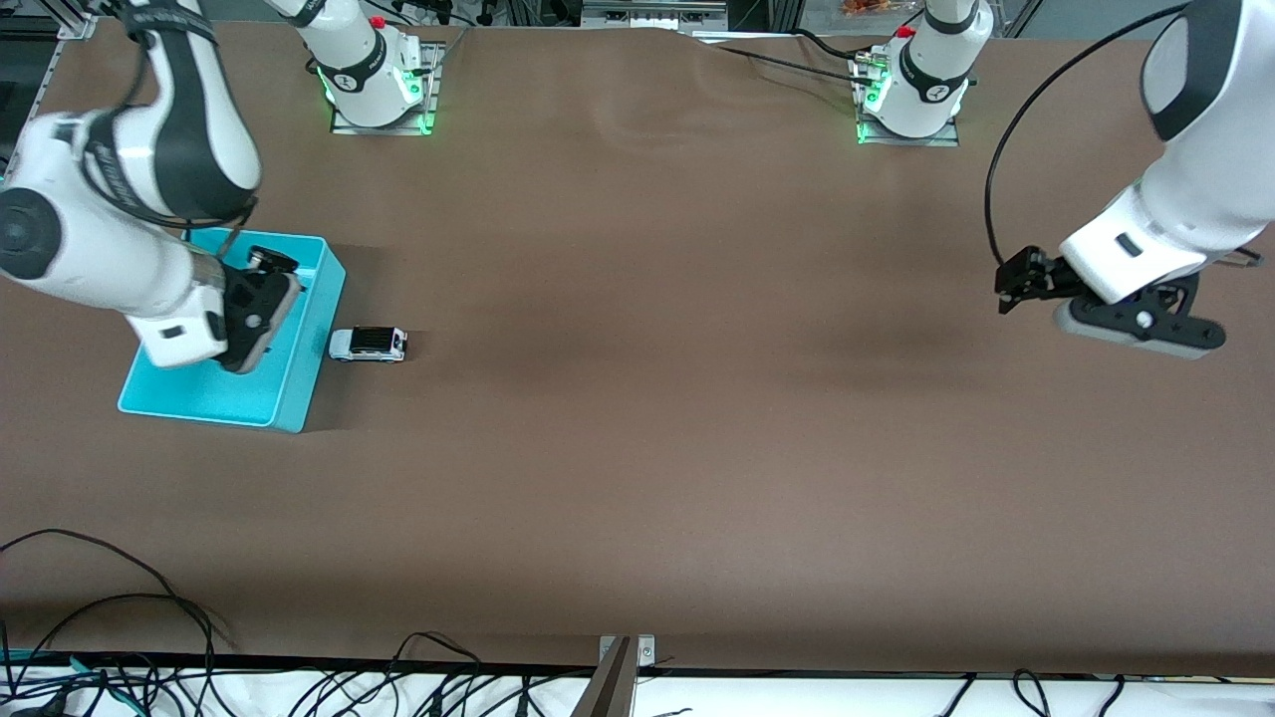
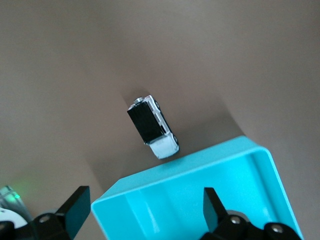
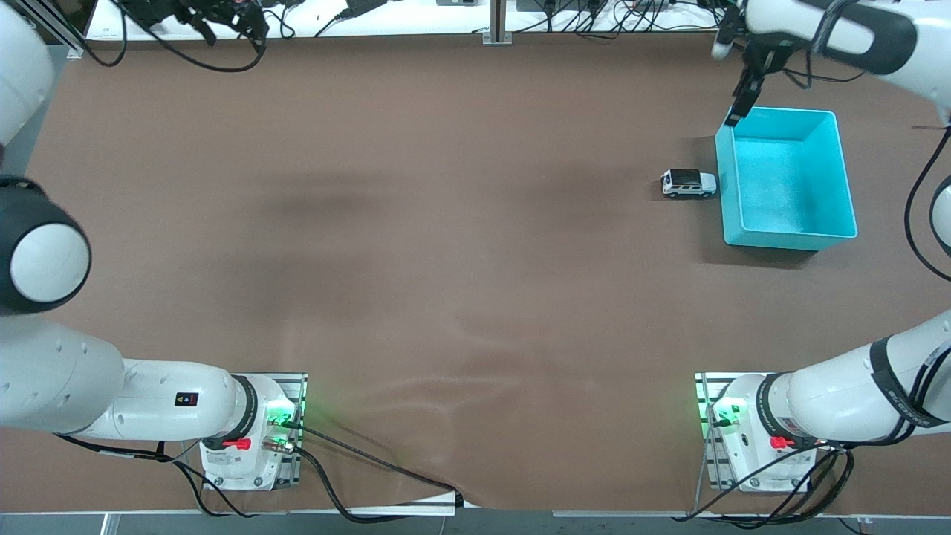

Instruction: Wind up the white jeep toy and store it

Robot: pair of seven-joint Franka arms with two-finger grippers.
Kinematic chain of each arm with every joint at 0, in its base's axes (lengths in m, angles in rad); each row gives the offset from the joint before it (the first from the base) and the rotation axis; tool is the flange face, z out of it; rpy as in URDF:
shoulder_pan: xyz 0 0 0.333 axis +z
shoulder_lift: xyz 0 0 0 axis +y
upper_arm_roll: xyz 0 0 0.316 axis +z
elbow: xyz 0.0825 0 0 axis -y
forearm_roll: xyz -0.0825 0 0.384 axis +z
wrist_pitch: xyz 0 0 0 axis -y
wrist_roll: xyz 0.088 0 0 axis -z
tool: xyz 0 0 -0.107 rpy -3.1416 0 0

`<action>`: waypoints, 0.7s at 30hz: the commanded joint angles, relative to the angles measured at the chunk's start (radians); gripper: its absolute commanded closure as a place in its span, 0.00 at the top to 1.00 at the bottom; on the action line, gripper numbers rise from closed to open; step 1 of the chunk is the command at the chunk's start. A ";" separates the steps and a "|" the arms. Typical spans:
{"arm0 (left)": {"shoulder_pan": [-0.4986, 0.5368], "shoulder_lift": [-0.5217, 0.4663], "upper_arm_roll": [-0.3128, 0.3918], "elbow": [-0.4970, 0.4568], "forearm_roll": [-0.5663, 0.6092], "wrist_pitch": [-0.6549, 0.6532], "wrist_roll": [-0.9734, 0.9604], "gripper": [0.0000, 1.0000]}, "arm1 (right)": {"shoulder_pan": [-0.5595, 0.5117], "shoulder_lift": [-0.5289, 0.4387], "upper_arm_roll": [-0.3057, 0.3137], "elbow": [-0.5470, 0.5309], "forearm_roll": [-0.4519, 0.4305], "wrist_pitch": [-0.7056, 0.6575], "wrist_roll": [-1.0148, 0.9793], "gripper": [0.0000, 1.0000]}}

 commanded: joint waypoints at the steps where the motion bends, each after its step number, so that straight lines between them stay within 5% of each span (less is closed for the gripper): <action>1: -0.028 -0.079 0.041 -0.088 -0.026 0.023 -0.005 1.00 | 0.001 -0.032 0.024 -0.144 -0.009 0.155 -0.107 1.00; 12: -0.022 -0.041 0.039 0.013 -0.024 -0.112 -0.008 1.00 | 0.001 -0.024 0.045 -0.356 -0.009 0.457 -0.322 1.00; 21: -0.020 -0.042 0.041 0.016 -0.018 -0.129 -0.010 1.00 | 0.001 0.063 0.045 -0.374 -0.007 0.542 -0.325 1.00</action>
